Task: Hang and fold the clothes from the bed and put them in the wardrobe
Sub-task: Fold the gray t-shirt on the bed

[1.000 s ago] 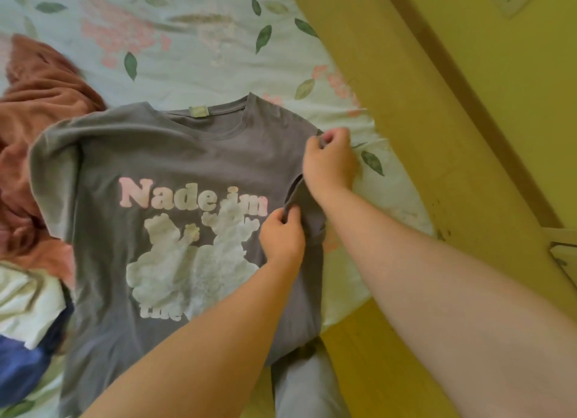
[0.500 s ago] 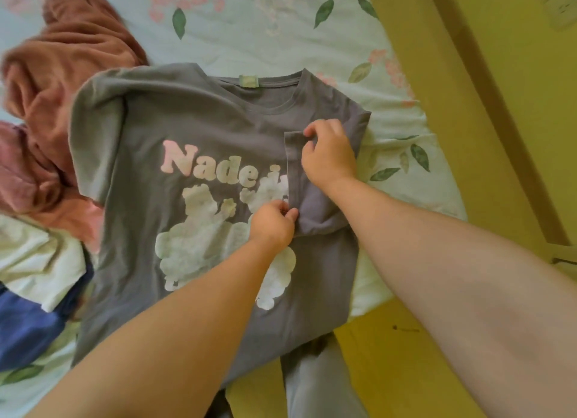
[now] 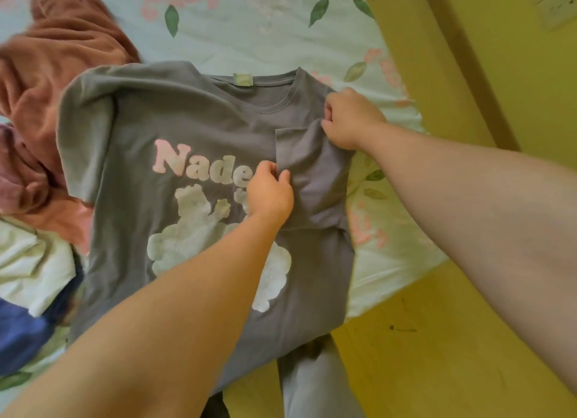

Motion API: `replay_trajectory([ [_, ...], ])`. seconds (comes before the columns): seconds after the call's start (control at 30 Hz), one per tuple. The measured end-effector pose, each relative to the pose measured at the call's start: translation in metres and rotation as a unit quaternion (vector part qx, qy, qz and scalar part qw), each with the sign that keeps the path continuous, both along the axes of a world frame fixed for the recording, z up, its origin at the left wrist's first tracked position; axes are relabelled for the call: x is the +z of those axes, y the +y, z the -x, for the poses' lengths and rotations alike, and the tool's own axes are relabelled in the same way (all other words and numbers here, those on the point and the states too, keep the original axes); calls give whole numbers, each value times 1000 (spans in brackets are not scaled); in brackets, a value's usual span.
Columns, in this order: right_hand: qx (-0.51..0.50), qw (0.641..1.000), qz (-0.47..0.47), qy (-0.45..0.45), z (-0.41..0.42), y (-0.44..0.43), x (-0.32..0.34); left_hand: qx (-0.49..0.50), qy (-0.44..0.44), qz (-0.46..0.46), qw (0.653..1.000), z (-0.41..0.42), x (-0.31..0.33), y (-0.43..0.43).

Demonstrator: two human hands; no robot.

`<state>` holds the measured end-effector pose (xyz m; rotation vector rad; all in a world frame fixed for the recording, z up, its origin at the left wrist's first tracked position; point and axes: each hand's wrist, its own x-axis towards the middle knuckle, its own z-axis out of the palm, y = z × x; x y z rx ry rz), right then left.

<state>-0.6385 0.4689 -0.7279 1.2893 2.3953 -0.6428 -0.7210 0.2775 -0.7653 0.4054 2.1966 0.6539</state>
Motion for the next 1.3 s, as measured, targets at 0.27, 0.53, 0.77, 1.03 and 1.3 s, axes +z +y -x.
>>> replay_trajectory([
  [0.27,-31,999,0,38,-19,17,-5,94,144,76,982,-35,11,-25],
  [0.53,-103,991,48,64,-49,39,-19,68,-91,44,993,-145,25,-38],
  [0.77,-91,973,165,132,-65,51,-26,438,-220,69,869,-170,22,-8],
  [1.03,-49,970,215,97,-67,64,-31,530,-292,53,795,-176,20,3],
  [1.3,112,991,71,-11,-46,77,-30,506,-370,48,778,-189,17,18],
])
